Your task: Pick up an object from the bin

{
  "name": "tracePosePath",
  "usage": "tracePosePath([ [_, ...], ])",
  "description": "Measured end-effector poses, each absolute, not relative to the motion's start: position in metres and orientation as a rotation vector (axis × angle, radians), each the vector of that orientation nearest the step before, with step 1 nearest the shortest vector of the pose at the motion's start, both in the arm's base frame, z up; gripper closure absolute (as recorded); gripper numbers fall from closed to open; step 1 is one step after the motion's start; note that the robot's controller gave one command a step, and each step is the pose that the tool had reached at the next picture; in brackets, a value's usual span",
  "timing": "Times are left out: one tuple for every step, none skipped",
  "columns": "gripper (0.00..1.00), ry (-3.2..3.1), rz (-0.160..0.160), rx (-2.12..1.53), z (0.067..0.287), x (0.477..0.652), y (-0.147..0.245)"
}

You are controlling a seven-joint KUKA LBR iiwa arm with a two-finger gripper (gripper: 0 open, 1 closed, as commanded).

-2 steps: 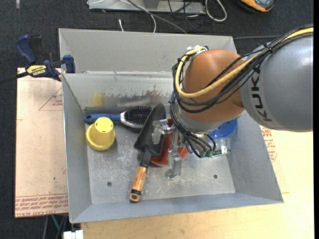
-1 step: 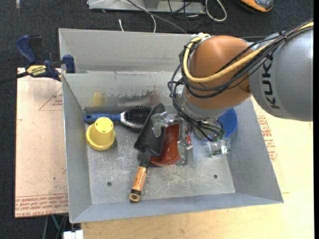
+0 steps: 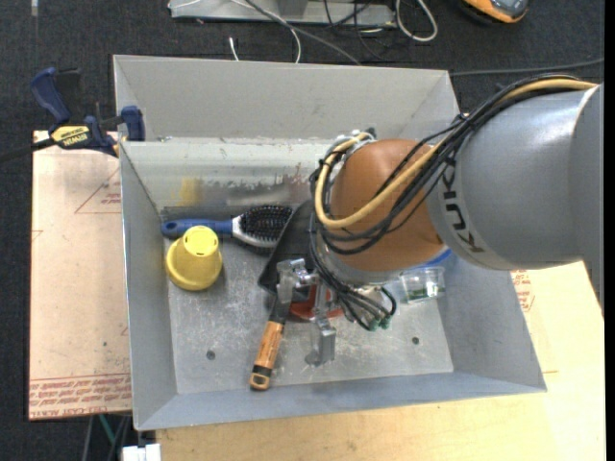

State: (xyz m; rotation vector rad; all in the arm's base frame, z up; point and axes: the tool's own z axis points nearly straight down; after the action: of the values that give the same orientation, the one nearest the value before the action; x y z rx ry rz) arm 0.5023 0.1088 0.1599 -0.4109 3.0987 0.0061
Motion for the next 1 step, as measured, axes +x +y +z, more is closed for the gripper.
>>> tracePosePath([
  [0.0,3.013,0.0,-0.796,0.1503,0.4994,0.0966],
])
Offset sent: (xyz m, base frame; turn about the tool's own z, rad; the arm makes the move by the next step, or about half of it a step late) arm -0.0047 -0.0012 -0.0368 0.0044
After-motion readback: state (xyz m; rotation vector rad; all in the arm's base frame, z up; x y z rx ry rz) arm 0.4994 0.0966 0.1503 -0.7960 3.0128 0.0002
